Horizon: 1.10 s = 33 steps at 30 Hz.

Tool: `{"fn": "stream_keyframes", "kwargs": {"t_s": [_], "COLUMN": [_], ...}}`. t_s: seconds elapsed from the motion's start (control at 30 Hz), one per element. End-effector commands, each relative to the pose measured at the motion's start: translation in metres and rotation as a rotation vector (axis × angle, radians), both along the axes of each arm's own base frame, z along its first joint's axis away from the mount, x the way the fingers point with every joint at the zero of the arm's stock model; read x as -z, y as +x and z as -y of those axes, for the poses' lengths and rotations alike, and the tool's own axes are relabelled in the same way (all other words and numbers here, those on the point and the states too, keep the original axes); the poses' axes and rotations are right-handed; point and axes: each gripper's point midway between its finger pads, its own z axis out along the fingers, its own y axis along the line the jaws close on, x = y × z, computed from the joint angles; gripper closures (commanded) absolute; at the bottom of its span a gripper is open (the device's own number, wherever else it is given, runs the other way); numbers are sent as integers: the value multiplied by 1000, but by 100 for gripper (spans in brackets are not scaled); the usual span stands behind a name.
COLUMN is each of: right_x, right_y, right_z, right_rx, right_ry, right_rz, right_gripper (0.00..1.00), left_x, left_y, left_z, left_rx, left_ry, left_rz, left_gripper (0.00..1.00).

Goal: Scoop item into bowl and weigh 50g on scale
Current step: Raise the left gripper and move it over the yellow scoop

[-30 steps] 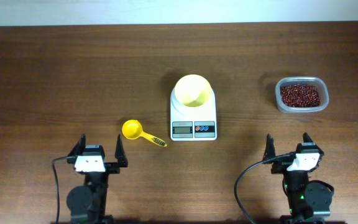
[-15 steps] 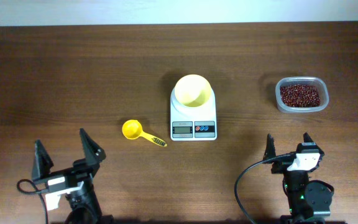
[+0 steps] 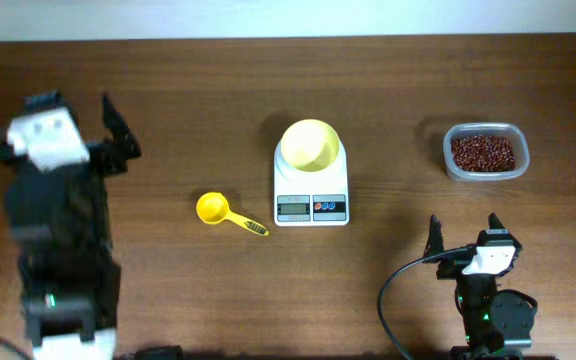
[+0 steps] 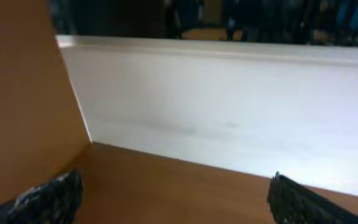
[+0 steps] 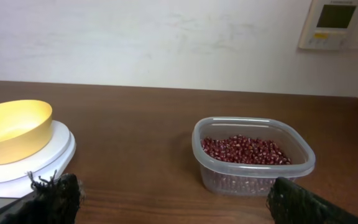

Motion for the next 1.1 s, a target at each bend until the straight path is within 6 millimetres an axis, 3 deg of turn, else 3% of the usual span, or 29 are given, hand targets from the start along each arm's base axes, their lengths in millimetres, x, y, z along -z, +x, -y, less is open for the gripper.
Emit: {"fn": "stream_keyframes", "kwargs": {"t_s": [0.0, 0.03, 0.13, 0.17, 0.2, 0.3, 0.43, 0.5, 0.57, 0.63, 0.7, 0.77, 0.9, 1.07], "right_x": [3, 3, 3, 3, 3, 3, 2, 3, 3, 3, 3, 3, 3, 3], "right_y": [0, 0, 0, 0, 0, 0, 0, 0, 0, 0, 0, 0, 0, 0], "right_z": [2, 2, 2, 2, 2, 2, 2, 2, 2, 2, 2, 2, 3, 3], "right_rx": [13, 13, 13, 13, 13, 13, 13, 13, 13, 13, 13, 13, 17, 16], "right_ry": [4, 4, 4, 4, 4, 4, 4, 4, 4, 4, 4, 4, 4, 4], "right_rz": [-5, -5, -5, -5, -5, -5, -5, -5, -5, -5, -5, -5, -6, -6], "right_gripper": [1, 1, 1, 1, 1, 1, 1, 1, 1, 1, 1, 1, 1, 1], "left_x": [1, 13, 78, 97, 130, 166, 168, 173, 182, 174, 171, 171, 187, 197], "left_y": [25, 30, 29, 24, 9, -13, -20, -16, -5, 13, 18, 20, 23, 19], "left_z": [17, 24, 41, 43, 57, 87, 134, 136, 123, 121, 120, 119, 73, 64], "left_rx": [112, 160, 246, 256, 315, 448, 698, 706, 642, 626, 581, 506, 39, -117], "left_ry": [-23, -43, -122, -145, -211, -356, -569, -584, -530, -531, -599, -701, -872, -895], "left_rz": [-155, -230, -502, -585, -734, -923, -970, -983, -983, -907, -887, -889, -853, -836], "left_gripper": [1, 1, 1, 1, 1, 1, 1, 1, 1, 1, 1, 1, 1, 1]}}
